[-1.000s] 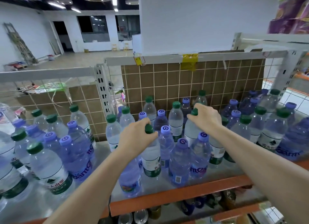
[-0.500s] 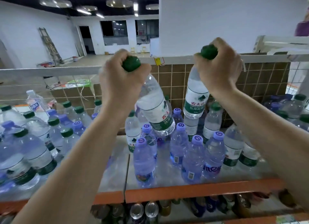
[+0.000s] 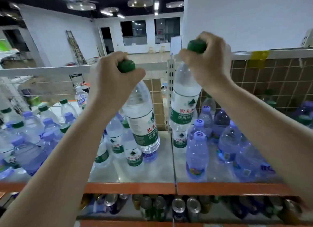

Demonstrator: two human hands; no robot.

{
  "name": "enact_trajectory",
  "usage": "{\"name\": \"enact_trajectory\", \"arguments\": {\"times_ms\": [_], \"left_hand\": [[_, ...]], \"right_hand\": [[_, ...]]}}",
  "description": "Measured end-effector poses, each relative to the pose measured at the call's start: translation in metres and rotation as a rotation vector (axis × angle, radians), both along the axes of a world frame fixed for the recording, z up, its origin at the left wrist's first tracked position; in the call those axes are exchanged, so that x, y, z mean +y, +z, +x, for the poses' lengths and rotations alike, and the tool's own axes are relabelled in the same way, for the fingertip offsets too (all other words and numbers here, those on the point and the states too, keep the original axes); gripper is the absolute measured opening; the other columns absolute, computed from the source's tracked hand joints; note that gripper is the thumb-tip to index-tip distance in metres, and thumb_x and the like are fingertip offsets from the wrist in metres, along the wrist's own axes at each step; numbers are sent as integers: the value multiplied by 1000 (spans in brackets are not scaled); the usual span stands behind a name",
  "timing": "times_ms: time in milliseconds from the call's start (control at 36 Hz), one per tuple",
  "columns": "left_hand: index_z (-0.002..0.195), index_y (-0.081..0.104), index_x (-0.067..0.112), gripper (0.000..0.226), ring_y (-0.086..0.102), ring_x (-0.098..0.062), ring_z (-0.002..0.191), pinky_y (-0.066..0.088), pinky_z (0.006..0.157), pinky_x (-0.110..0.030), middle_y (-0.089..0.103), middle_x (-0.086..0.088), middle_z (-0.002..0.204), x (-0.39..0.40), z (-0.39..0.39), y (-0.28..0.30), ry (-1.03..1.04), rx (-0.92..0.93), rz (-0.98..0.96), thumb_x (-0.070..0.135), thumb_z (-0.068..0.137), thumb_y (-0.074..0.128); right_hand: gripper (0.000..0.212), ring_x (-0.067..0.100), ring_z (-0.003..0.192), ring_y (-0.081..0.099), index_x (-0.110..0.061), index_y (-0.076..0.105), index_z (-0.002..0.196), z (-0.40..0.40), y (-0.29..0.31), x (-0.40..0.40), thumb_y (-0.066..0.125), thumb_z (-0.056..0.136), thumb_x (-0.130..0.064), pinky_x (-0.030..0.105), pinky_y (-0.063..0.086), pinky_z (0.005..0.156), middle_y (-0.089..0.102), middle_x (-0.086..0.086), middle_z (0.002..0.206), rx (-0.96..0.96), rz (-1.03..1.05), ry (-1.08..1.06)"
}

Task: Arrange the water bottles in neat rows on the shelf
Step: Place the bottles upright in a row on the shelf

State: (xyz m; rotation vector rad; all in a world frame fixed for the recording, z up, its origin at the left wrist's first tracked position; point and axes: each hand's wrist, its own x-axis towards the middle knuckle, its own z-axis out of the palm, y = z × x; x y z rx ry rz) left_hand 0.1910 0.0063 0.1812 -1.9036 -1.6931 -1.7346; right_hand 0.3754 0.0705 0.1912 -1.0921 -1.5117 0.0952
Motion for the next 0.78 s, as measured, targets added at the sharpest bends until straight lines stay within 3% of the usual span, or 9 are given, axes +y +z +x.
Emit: {"name": "enact_trajectory", "arguments": {"times_ms": [56,194,306,361,472,583,778], "left_hand": [[74,60,4,29,40,-13,58,35,55,-27,49,-3,65,1,-21,-10,18,24,-46,29,68,70],[71,57,5,26,42,-17,58,36,54,-32,53,-8,62,7,-73,-43,25,101,-125,28,71,69],[67,51,10,23,40,-16,57,32,53,-29,47,2,60,14,-105,-71,-3,132,-212,23,73,69],[64,48,14,25,39,-17,56,32,53,-30,45,2,58,18,-118,-85,-40,157,-266,22,75,69],[66,45,11,26,35,-21,55,29,53,-31,40,1,55,27,-135,-113,-85,214,-385,19,78,66],[73,46,11,26,42,-21,56,31,54,-31,48,-2,60,34,-143,-133,-72,290,-536,25,83,65],[82,48,13,19,47,-25,61,36,55,-30,58,-8,71,46,-148,-148,-59,335,-659,27,86,61]], "right_hand": [[25,10,60,45,-26,42,59,-19,-14,1,62,66,-40,39,51,68,44,-14,57,-14,-38,33],[31,14,67,52,-25,44,61,-55,-57,-3,68,77,-39,27,34,60,51,-12,62,-185,-145,-48],[34,19,65,51,-19,45,62,-79,-90,-3,69,77,-39,30,29,54,50,-7,58,-241,-229,-101],[32,21,64,52,-16,46,64,-87,-104,-2,67,77,-37,29,31,50,50,-5,57,-302,-301,-110],[31,24,69,60,-17,48,65,-95,-124,2,69,76,-38,31,40,58,61,1,66,-421,-493,-40],[25,23,71,58,-19,52,71,-100,-140,7,69,78,-36,31,41,59,52,-5,62,-561,-641,2],[24,25,77,58,-13,61,86,-107,-138,14,66,79,-35,32,44,64,61,3,80,-626,-661,-20]]}}
